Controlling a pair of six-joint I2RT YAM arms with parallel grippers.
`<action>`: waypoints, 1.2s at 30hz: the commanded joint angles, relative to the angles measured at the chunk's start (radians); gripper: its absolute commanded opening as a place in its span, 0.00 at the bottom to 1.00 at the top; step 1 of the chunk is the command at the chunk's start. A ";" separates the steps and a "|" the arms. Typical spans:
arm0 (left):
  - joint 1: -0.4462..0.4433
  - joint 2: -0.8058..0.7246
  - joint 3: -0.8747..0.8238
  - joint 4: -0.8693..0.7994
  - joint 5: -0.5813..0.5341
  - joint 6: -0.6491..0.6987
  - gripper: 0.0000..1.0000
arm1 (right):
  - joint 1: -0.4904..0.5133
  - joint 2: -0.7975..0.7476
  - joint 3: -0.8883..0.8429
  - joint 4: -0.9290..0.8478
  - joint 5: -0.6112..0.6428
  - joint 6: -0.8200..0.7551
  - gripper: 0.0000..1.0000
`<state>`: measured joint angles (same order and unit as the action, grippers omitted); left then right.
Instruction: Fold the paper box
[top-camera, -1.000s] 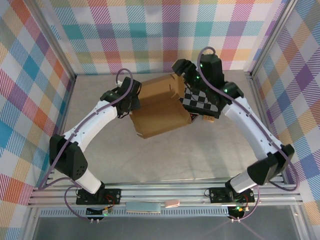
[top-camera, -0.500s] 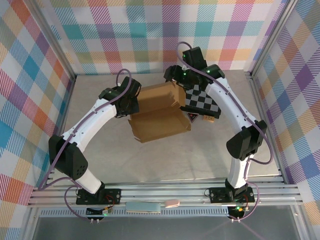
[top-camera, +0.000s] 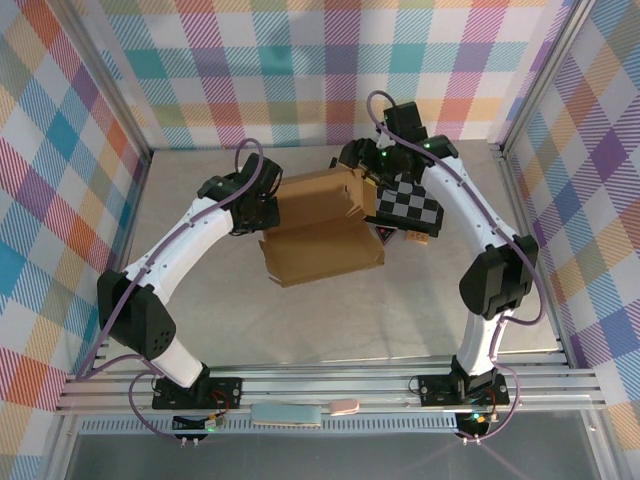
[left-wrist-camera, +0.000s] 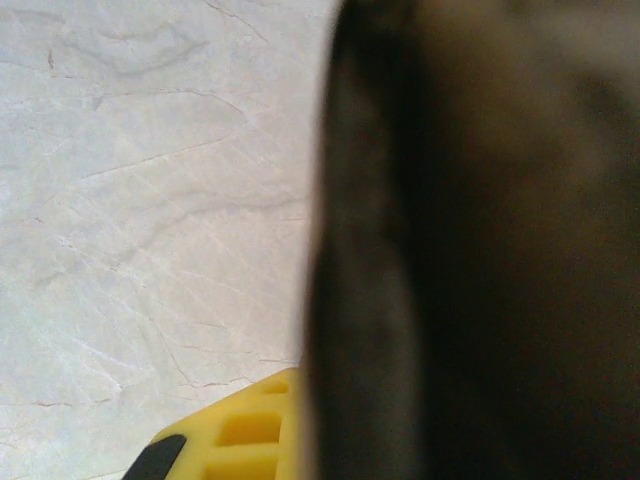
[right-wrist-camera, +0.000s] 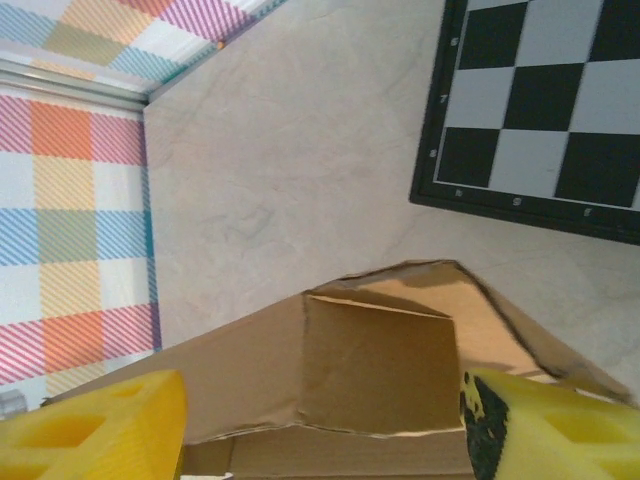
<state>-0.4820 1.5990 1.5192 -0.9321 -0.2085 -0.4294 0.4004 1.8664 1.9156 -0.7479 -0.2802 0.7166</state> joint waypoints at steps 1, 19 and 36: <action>-0.004 0.006 0.034 0.022 0.026 0.018 0.00 | 0.005 0.040 0.052 0.050 -0.084 0.018 0.70; -0.004 -0.015 0.026 0.068 0.020 0.020 0.00 | -0.042 -0.151 -0.147 0.107 -0.066 0.079 0.67; -0.004 -0.019 0.042 0.065 0.029 0.049 0.00 | -0.034 -0.275 -0.508 0.206 0.038 -0.053 0.54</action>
<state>-0.4828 1.5997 1.5230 -0.8837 -0.1913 -0.3958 0.3695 1.5589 1.3655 -0.5407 -0.2768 0.7406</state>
